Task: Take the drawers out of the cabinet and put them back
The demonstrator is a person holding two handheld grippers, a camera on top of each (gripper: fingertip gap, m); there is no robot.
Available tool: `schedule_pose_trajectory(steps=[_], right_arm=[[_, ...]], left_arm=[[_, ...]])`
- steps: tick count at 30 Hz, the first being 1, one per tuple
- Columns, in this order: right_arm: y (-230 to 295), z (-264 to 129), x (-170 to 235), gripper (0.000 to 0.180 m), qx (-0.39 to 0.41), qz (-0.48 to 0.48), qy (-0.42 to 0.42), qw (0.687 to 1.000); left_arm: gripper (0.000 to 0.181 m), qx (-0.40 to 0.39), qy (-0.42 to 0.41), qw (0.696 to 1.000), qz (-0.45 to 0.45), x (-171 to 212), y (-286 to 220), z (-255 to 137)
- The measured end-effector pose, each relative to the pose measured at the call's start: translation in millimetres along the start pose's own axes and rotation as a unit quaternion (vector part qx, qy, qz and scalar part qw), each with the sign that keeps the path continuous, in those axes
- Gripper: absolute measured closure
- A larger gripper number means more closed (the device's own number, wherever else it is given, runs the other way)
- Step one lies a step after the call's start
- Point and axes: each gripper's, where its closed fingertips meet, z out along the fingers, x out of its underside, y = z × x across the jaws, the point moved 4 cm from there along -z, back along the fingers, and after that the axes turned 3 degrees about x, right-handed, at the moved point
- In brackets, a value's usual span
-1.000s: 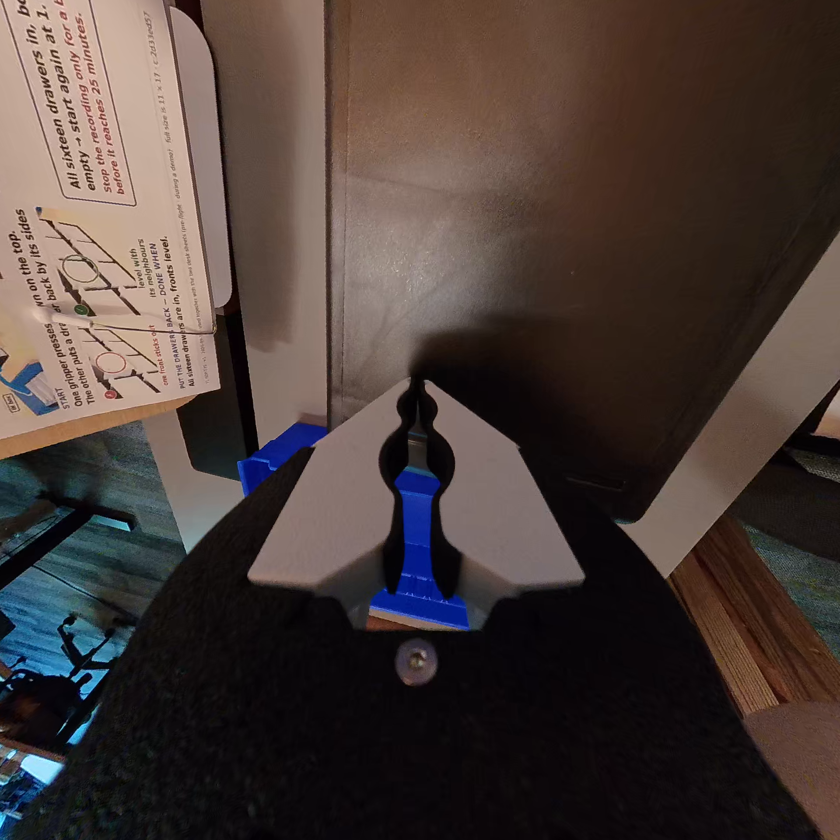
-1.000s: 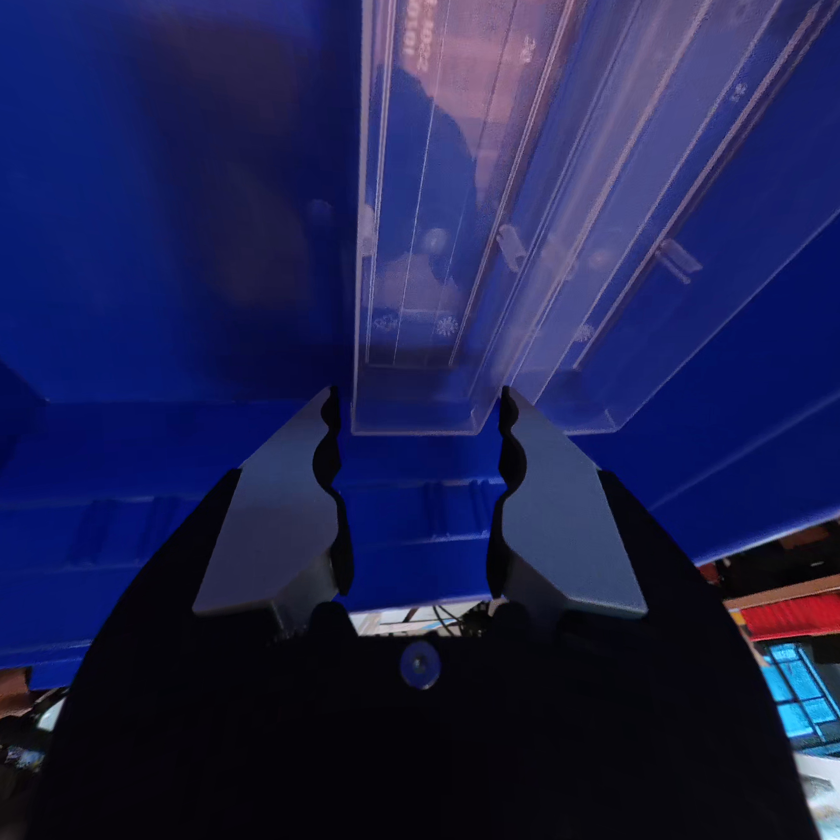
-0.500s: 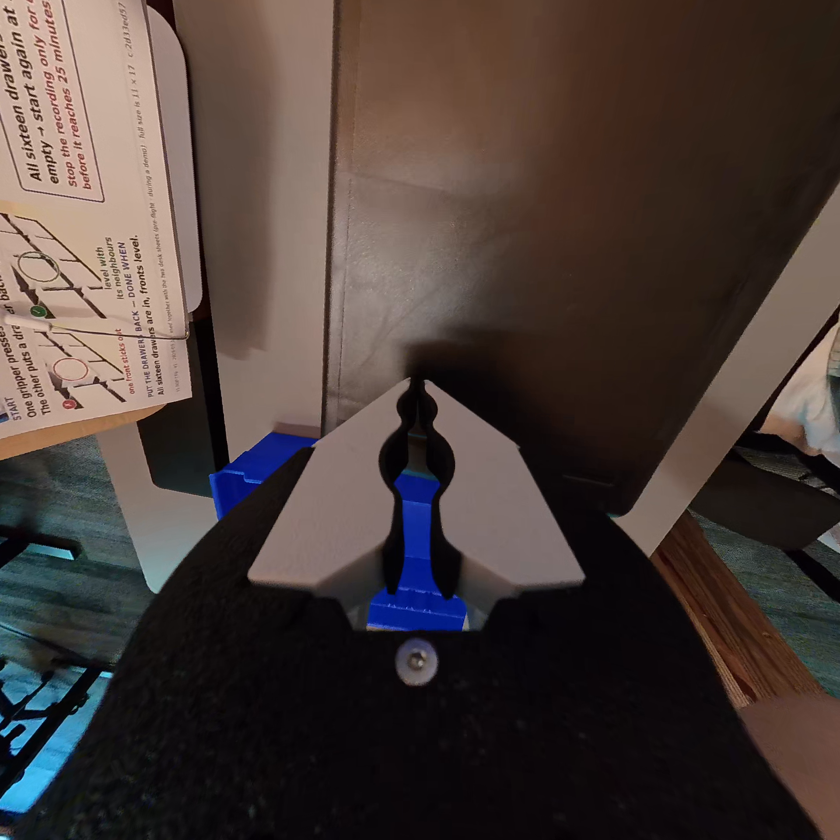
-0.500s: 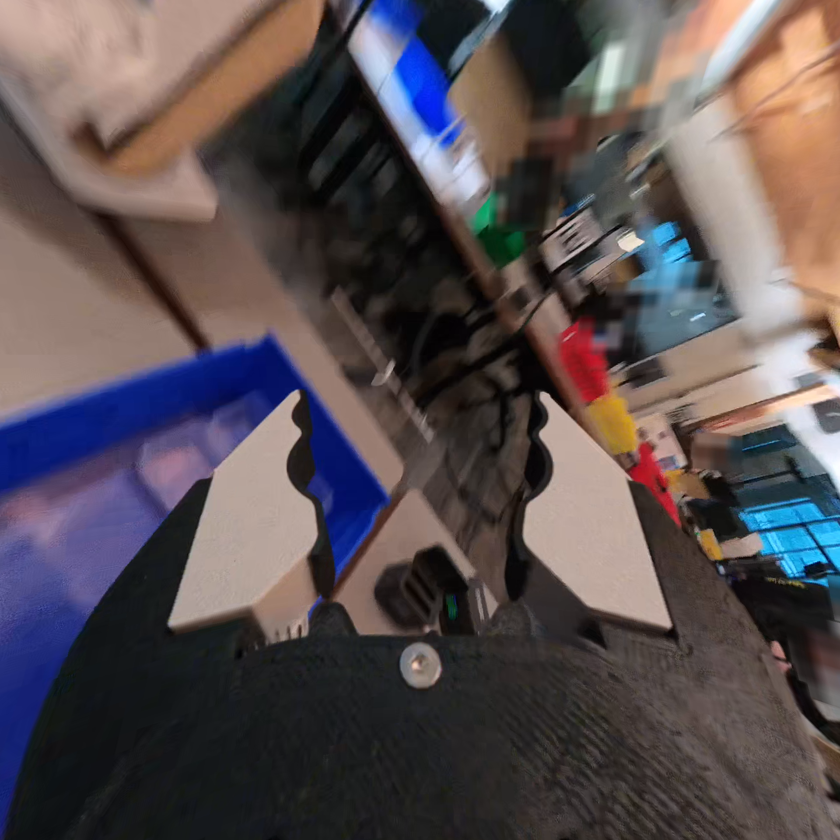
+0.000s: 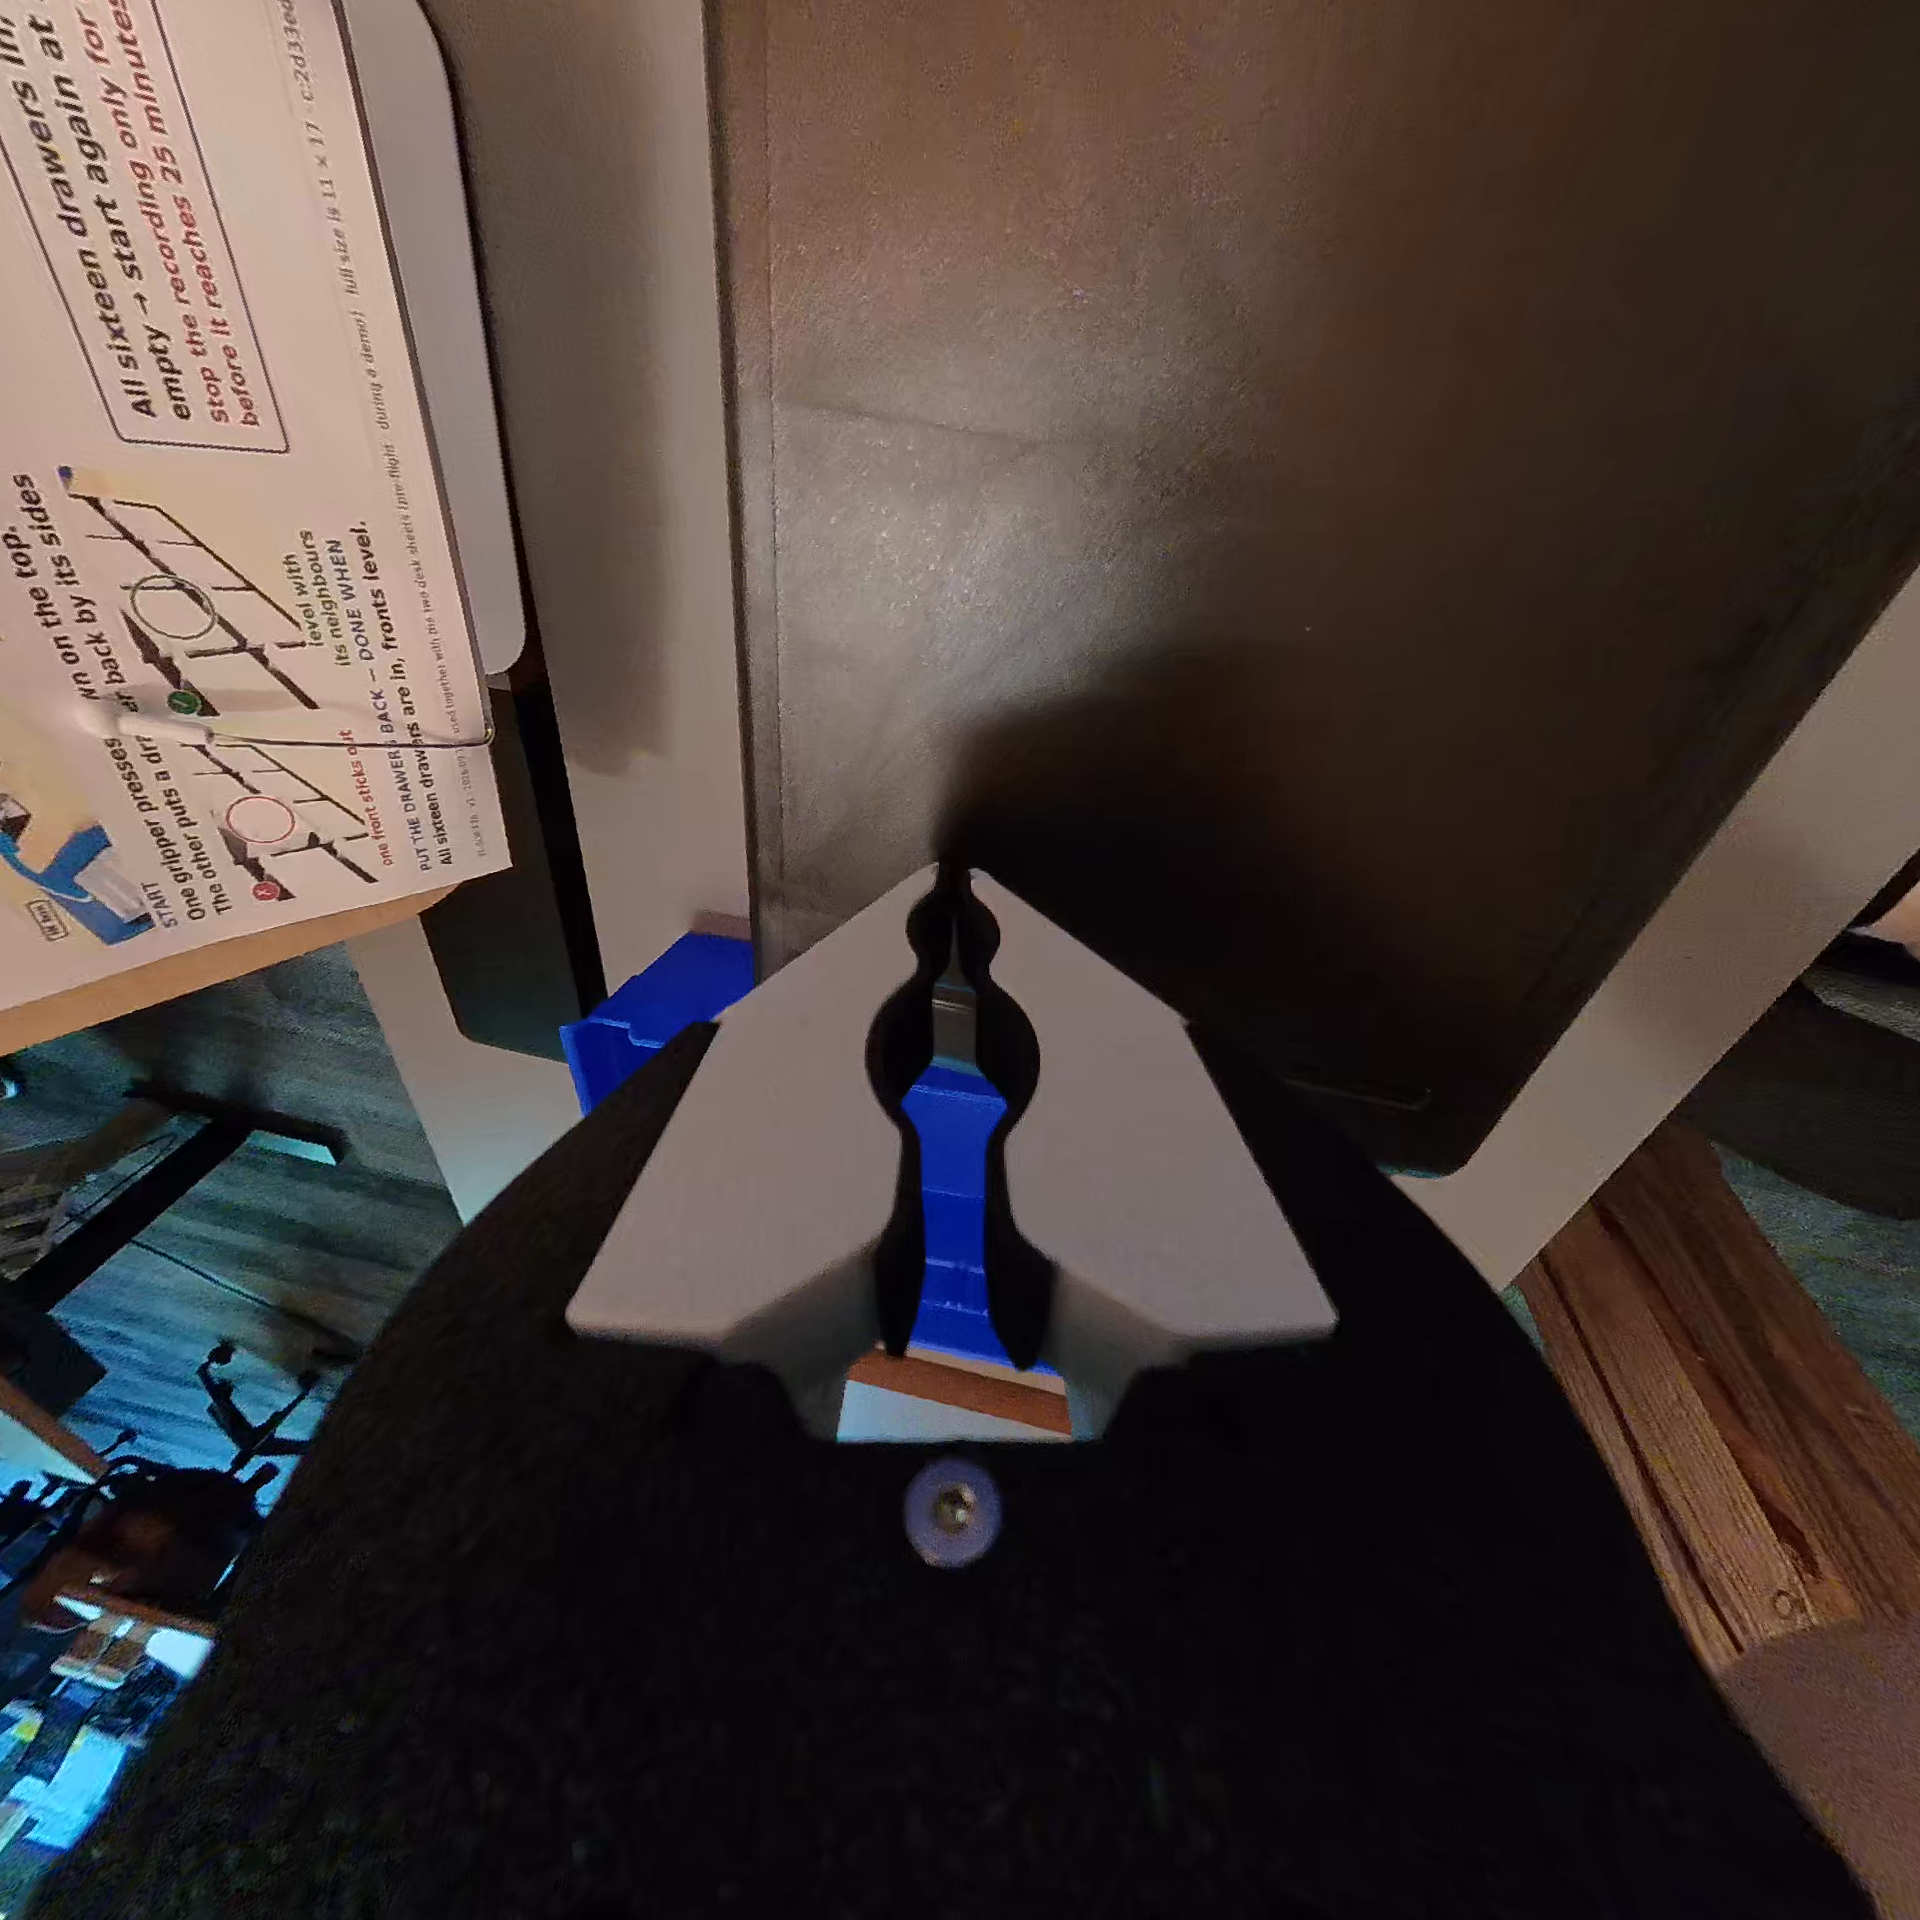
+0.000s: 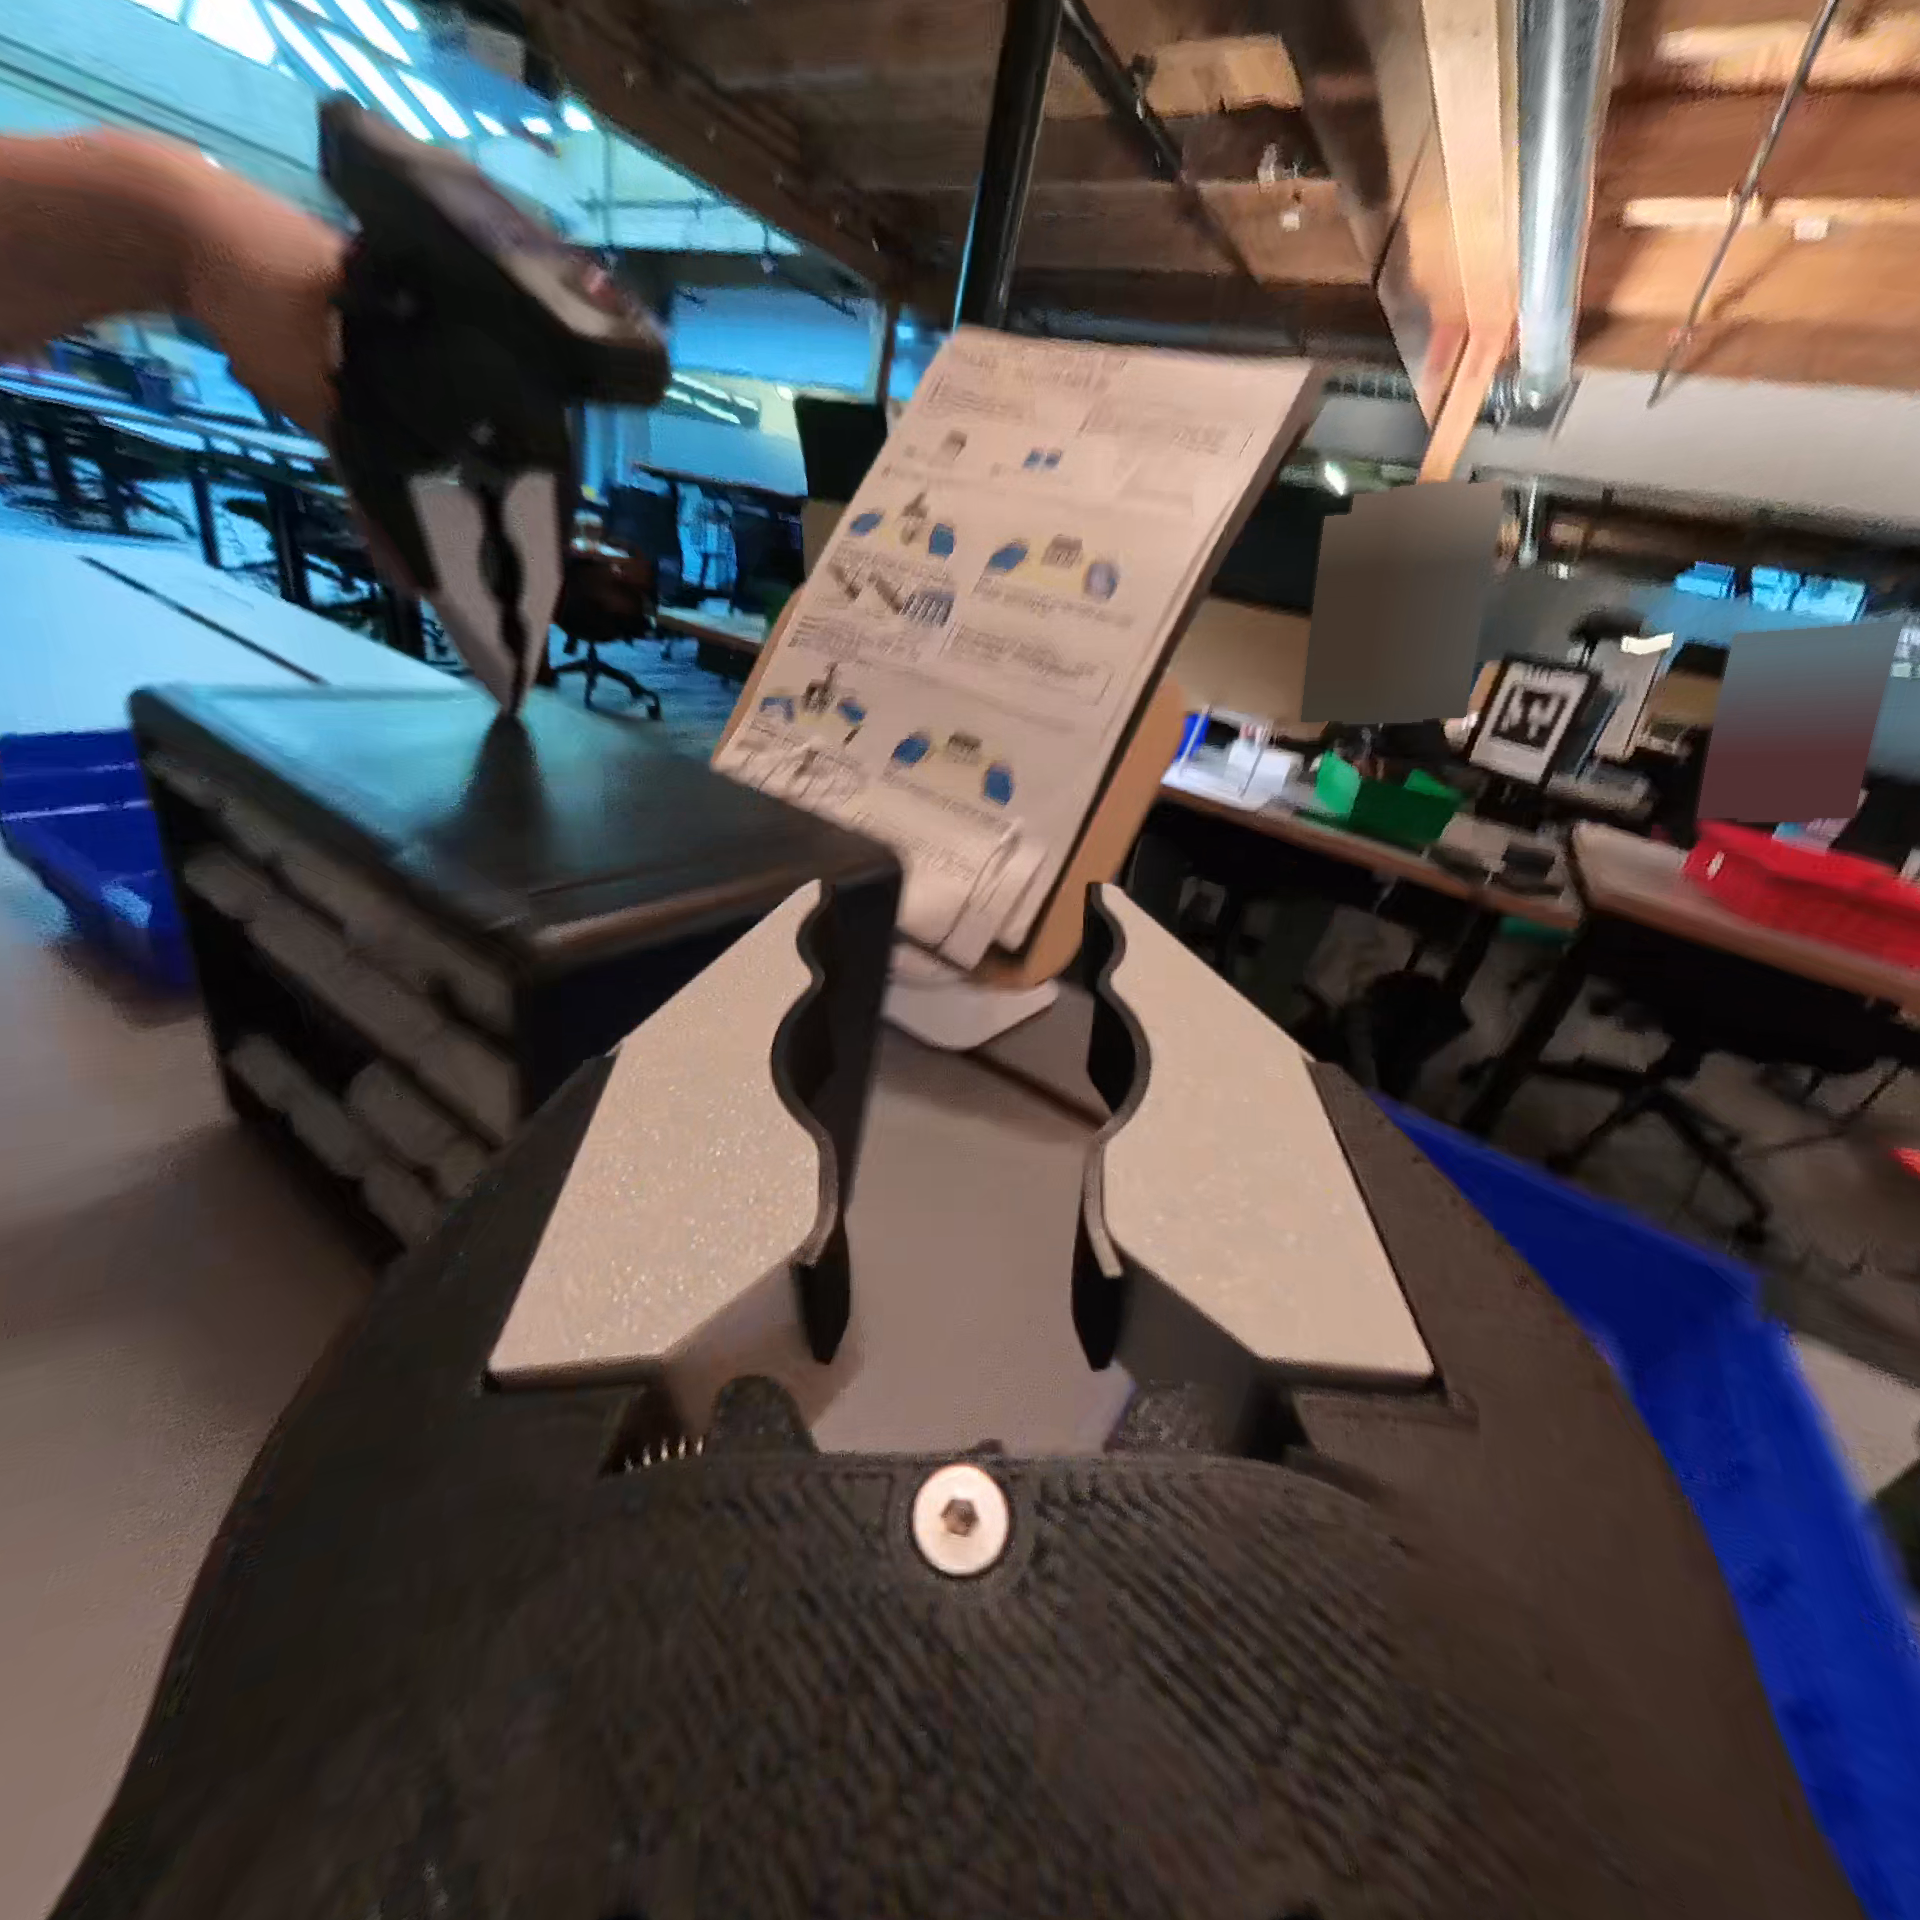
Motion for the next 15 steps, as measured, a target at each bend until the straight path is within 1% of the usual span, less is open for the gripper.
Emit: schedule_pose_trajectory(steps=[1,2,3,4,5,7,8,10,11,13,14,15], right_arm=[[25,-2,14,0.135,0.006,-0.004,0.017,1.0],[48,-4,30,0.133,0.031,-0.013,0.033,0.999],[71,-5,42,0.119,0.058,-0.018,0.033,0.998],[96,-7,53,0.122,0.065,-0.012,0.033,0.997],[121,-6,61,0.123,0.063,0.012,0.03,0.997],[163,0,78,0.129,0.065,0.116,0.029,0.991],[179,5,85,0.126,0.063,0.182,0.022,0.981],[205,18,98,0.128,0.041,0.321,0.009,0.946],[214,23,102,0.134,0.022,0.389,-0.003,0.921],[221,31,103,0.168,-0.003,0.507,-0.05,0.86],[219,34,102,0.177,-0.009,0.559,-0.08,0.825],[217,37,103,0.18,-0.01,0.59,-0.093,0.802]], left_arm=[[0.181,-0.001,0.002,1.0,0.002,0,0,0],[0.181,-0.002,0.004,1.0,0.003,0,0,0],[0.181,-0.002,0.006,1.0,0.005,0,0,0],[0.181,0.0,0.006,1.0,0.007,0,0,0],[0.181,0.002,0.006,1.0,0.008,0,0,0],[0.181,0.011,0.003,1.0,0.004,0,1,0],[0.181,0.015,0.001,1.0,0.001,0,1,0],[0.181,0.019,-0.002,1.0,-0.002,0,1,0],[0.181,0.02,-0.003,1.0,-0.004,0,1,0],[0.181,0.019,-0.005,1.0,-0.007,0,1,0],[0.181,0.017,-0.005,1.0,-0.006,0,1,0],[0.181,0.016,-0.005,1.0,-0.005,0,1,0]])
